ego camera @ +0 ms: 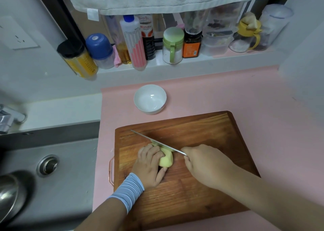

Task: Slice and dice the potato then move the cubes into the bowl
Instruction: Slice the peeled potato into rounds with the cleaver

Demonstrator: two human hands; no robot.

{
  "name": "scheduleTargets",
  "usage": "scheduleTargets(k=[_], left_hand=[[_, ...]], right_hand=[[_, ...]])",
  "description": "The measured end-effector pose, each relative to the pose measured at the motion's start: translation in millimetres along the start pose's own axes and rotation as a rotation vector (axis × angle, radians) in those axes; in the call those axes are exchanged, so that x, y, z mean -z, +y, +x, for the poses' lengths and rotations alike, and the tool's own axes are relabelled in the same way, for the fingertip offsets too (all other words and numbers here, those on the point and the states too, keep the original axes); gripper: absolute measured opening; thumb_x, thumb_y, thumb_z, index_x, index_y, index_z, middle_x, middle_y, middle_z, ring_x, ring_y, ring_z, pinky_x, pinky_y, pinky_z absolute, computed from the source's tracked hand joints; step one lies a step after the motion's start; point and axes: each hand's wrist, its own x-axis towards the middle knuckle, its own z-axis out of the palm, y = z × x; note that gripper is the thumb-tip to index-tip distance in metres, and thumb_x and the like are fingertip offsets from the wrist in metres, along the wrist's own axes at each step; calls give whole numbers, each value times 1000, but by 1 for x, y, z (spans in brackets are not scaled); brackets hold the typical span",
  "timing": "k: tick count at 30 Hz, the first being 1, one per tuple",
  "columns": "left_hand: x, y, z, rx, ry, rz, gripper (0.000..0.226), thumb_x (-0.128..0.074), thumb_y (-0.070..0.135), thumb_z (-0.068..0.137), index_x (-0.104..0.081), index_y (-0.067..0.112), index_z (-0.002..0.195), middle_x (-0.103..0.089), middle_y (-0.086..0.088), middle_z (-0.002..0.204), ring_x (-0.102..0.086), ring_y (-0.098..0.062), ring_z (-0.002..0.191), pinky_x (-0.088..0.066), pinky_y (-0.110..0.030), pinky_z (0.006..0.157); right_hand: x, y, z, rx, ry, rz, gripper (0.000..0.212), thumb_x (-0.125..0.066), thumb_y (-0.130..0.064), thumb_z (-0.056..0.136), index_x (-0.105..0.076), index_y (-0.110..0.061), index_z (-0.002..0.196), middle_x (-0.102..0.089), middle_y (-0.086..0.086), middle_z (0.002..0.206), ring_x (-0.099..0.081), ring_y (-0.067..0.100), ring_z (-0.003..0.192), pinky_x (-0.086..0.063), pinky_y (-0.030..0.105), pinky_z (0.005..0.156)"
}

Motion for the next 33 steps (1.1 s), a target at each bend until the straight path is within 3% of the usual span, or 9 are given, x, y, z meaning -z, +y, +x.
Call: scheduleTargets(k=[4,13,19,24,33], left_hand=[[0,0,-1,1,5,-1,38,-49,43,86,-47,13,110,-44,-7,120,-44,-31,114,-28,-46,103],[2,2,0,7,-10,1,38,-48,43,86,-47,14,110,-44,-5,119,-43,-30,114,-27,-44,103],[5,3,2,8,-7,0,38,-49,43,84,-47,15,110,-43,-4,118,-43,-29,113,-29,-44,102],[2,2,0,12,4,-7,38,-50,42,85,-47,14,111,-44,-6,119,-44,-30,113,-32,-46,101],[0,1,-1,17,12,-5,39,-52,42,84,-46,14,111,-43,-6,118,-43,-30,114,-31,-46,101]], right_hand=[[4,-8,14,40,-24,54,23,-40,-30,105,-53,-24,87,-57,-6,73,-56,13,63,-48,33,58],[9,-2,17,44,-66,61,31,-40,-28,105,-42,-28,74,-54,-6,69,-50,10,58,-34,27,51],[9,16,3,16,-109,62,28,-42,-29,105,-52,-26,80,-57,-7,67,-53,10,56,-34,22,52],[-1,4,26,61,-84,87,29,-42,-29,104,-45,-24,76,-54,-5,70,-51,14,59,-36,31,54],[-7,10,38,80,-85,144,26,-43,-29,104,-55,-19,83,-58,-4,70,-55,15,60,-42,32,56]])
